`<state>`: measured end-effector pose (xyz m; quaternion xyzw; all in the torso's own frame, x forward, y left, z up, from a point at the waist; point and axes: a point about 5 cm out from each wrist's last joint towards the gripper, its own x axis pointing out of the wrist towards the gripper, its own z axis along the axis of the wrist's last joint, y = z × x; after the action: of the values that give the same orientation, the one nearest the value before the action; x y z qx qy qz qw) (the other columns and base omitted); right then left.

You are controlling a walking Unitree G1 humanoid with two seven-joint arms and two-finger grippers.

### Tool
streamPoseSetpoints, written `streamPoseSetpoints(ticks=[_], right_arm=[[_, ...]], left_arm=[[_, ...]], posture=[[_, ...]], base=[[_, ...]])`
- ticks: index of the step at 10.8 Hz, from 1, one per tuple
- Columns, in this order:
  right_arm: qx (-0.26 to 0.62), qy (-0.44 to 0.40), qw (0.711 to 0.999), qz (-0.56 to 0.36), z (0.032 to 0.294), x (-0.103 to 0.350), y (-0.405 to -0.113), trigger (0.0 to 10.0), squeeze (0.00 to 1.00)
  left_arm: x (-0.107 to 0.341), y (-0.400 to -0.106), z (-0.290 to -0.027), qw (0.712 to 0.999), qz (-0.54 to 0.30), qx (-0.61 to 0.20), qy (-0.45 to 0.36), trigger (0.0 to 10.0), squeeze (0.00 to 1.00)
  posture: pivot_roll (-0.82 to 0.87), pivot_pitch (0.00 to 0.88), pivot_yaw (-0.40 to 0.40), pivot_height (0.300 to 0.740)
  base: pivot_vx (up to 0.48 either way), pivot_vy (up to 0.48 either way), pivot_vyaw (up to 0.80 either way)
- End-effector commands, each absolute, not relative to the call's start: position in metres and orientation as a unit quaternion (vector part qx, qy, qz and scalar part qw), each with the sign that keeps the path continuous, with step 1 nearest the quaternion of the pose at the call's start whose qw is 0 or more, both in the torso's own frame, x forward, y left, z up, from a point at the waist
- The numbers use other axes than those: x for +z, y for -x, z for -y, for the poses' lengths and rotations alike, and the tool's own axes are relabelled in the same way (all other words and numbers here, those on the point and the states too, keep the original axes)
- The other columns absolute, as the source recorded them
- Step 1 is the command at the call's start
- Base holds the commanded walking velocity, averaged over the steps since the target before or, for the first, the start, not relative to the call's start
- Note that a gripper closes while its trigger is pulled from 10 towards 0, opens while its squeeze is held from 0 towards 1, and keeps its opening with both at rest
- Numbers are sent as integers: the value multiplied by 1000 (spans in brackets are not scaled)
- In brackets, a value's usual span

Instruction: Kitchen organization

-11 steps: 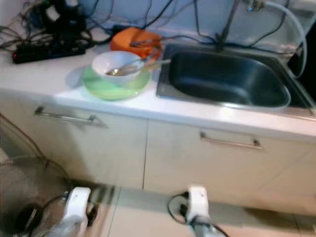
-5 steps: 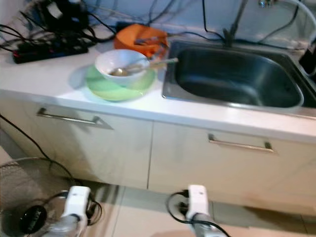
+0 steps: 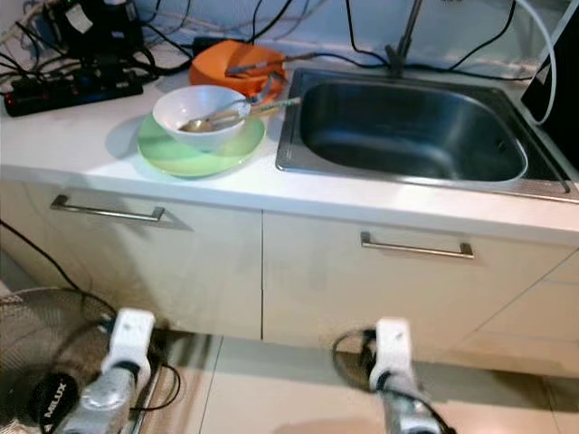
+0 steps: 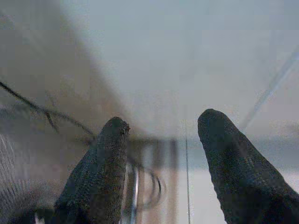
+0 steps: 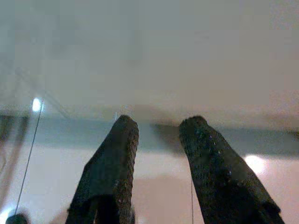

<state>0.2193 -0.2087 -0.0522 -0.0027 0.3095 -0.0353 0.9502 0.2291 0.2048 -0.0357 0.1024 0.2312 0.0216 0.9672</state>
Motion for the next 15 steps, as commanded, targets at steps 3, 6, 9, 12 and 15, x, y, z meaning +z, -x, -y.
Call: streamPoseSetpoints(ticks=[3, 6, 9, 12, 15], right_arm=[[-25, 50, 987, -151, 218, -11, -247, 10000, 0], [-23, 76, 996, -41, 219, 29, -262, 10000, 0], [-19, 90, 994, 64, 206, 81, -269, 10000, 0], [-1, 81, 987, 141, 188, 135, -285, 10000, 0], [20, 22, 988, 152, 160, 156, -306, 10000, 0]], left_arm=[[9, -245, -214, 988, -76, 50, -128, 10000, 0], [53, -258, -212, 990, 25, 54, -129, 10000, 0], [105, -265, -202, 984, 117, 47, -124, 10000, 0], [152, -279, -186, 976, 184, 32, -114, 10000, 0], [172, -301, -160, 975, 202, 5, -97, 10000, 0]], posture=[[17, 73, -43, 740], [10, 70, -45, 740], [3, 61, -47, 740], [-3, 31, -50, 740], [-1, 11, -50, 740]], base=[[0, 0, 0], [0, 0, 0], [0, 0, 0], [0, 0, 0], [0, 0, 0]])
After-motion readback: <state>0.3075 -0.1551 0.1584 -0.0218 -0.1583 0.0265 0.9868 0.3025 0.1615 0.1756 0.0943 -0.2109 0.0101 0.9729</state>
